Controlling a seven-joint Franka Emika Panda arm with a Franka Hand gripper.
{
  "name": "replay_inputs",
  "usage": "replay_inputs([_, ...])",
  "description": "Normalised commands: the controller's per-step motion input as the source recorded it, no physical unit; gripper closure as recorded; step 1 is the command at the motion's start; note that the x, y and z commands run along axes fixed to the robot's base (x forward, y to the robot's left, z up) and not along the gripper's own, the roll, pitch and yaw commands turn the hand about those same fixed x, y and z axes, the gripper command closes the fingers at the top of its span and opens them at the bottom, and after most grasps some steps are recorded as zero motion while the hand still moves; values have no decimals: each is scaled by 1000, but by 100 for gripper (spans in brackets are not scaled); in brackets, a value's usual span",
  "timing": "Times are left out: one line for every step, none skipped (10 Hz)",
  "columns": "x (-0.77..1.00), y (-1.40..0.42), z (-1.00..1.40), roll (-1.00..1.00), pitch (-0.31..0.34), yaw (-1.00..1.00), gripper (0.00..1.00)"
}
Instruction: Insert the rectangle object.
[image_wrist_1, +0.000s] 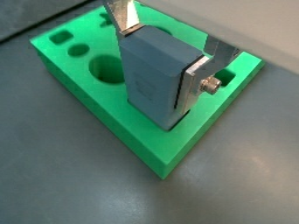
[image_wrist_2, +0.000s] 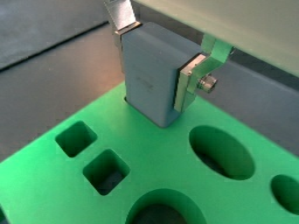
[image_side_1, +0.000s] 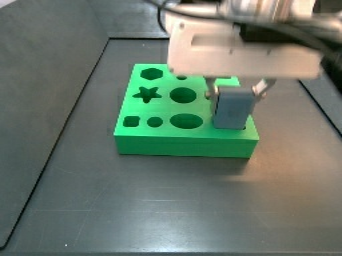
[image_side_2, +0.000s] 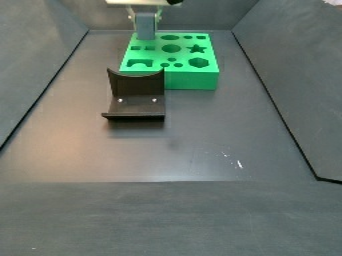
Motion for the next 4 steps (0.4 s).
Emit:
replay_inputs([83, 0, -363, 134, 0, 0, 100])
replay_inputs([20, 0, -166, 0, 0, 0, 100])
replay_inputs([0, 91, 0, -70, 0, -54, 100])
replay_inputs([0, 0, 0, 4, 0, 0, 100])
